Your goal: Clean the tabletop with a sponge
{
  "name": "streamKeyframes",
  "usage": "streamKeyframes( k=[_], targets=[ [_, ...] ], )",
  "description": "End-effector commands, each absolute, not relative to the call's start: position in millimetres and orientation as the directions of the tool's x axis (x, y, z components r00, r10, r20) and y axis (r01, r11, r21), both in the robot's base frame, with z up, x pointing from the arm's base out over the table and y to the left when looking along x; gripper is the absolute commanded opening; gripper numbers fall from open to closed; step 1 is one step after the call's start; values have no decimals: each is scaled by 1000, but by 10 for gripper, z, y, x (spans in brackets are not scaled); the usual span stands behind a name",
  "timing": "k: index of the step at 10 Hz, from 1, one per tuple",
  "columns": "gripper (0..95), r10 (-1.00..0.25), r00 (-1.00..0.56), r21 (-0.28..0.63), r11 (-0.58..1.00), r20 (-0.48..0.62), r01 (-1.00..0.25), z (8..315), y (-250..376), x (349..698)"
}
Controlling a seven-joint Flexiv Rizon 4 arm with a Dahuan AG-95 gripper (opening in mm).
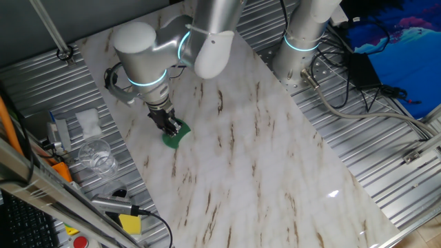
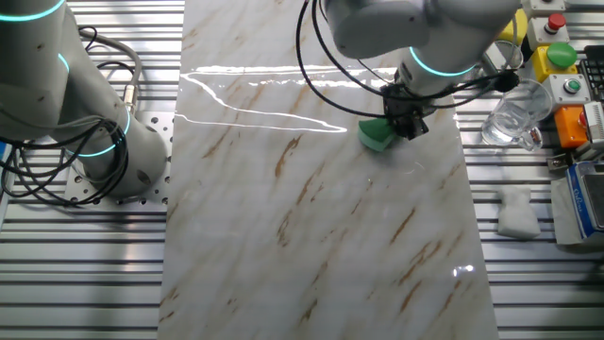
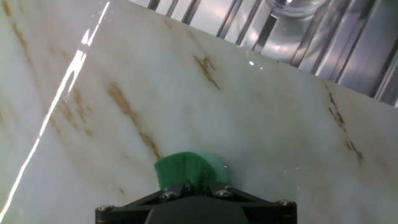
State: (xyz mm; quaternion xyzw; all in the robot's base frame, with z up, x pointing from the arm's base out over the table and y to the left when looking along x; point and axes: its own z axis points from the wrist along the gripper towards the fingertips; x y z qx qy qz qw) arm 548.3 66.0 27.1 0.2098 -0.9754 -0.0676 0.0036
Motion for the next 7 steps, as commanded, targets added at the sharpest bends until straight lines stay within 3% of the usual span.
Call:
streamKeyframes(
  k=[1, 7],
  targets=[
    [0, -432, -902, 177, 886, -25, -429, 278, 662, 5476],
    [0, -432, -901, 182, 885, -25, -429, 278, 662, 5476]
  ],
)
